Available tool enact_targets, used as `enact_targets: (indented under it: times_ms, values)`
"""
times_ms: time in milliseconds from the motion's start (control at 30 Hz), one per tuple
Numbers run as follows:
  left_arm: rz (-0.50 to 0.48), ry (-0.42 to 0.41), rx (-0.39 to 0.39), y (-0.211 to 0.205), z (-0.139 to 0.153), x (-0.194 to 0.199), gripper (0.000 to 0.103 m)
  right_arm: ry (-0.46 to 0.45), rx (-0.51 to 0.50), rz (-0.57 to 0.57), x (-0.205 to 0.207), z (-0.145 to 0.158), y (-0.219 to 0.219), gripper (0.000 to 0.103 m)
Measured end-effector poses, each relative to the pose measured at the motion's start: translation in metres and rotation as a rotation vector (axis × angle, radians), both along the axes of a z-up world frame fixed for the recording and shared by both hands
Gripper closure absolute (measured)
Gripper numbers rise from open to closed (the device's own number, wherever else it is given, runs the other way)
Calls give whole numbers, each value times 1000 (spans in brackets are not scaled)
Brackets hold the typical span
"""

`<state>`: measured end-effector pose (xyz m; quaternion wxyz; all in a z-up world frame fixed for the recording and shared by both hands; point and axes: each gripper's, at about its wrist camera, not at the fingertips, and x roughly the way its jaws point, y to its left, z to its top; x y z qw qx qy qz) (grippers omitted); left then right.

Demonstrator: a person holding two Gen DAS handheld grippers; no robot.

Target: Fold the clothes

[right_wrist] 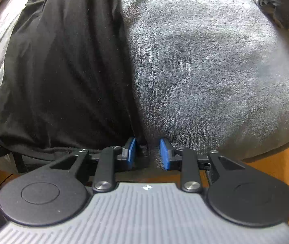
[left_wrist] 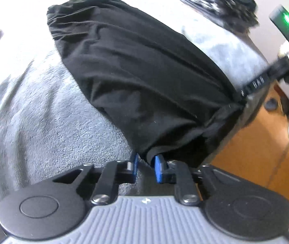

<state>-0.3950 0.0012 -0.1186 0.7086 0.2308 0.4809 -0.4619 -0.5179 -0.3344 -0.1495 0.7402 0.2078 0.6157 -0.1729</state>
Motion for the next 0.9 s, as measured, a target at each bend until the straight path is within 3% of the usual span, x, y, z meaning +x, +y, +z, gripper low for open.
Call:
enact_targets:
  times_ms: [33,333,667,767,900]
  values:
    - [24,6,-8,1,0,1,100,5,-1,9,1,0,0,77]
    - [152,8,9,23,9,-21,102,36,18,102,15,-5,-2,77]
    - [130,-54,28,29,0,-51,103,55,36,173,21,-8,-8,77]
    - [37,-113,30,29,-3,-66,103,57,31,192,37,-4,-12,77]
    - [-8,-122,19,31,-6,-70,103,53,28,204,37,-3,-12,77]
